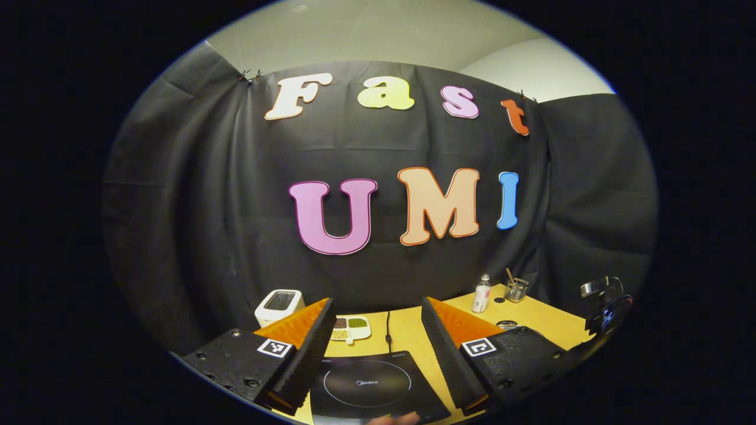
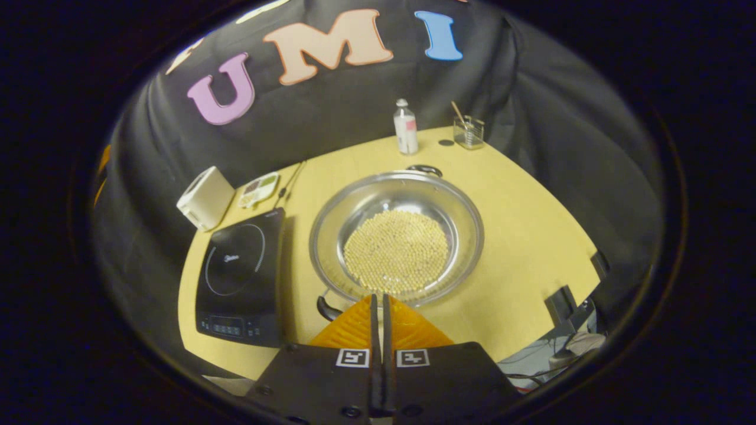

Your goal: First push the handle of the pot to place it horizontally, then grasp the pot with both hands and set it on the induction cooktop.

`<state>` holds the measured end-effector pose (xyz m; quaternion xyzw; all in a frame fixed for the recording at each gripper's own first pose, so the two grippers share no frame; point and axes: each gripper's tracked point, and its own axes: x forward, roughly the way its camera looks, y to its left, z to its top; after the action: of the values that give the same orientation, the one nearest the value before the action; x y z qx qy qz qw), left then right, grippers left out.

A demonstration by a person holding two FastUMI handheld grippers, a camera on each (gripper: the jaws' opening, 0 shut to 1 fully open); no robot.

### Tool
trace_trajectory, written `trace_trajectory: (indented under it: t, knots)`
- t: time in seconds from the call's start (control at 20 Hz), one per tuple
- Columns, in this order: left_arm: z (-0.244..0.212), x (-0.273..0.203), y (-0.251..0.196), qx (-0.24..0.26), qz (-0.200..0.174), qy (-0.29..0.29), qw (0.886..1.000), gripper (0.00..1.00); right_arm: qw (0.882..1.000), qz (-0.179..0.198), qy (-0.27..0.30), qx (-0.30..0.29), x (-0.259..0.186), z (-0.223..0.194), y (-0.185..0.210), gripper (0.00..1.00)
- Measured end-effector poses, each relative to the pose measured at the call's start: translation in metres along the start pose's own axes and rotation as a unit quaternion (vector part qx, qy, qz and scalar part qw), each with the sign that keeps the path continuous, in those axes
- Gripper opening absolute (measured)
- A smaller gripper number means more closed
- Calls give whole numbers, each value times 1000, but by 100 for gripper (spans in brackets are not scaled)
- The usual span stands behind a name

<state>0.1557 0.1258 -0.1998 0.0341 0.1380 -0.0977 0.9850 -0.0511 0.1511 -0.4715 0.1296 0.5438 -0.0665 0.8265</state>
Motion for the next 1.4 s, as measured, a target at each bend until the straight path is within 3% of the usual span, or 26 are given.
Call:
trace_trajectory:
  t: [0.2, 0.5, 1.4]
  knots:
    - [-25, 11, 14, -8, -23, 17, 1000, 89, 998, -36, 39, 28, 26, -29, 1, 3]
    - [-50, 22, 26, -16, -42, 41, 998, 91, 995, -71, 66, 9, 44, -43, 6, 3]
    - [-63, 24, 59, -14, -35, 46, 998, 90, 993, -35, 80, 75, 72, -29, 85, 0]
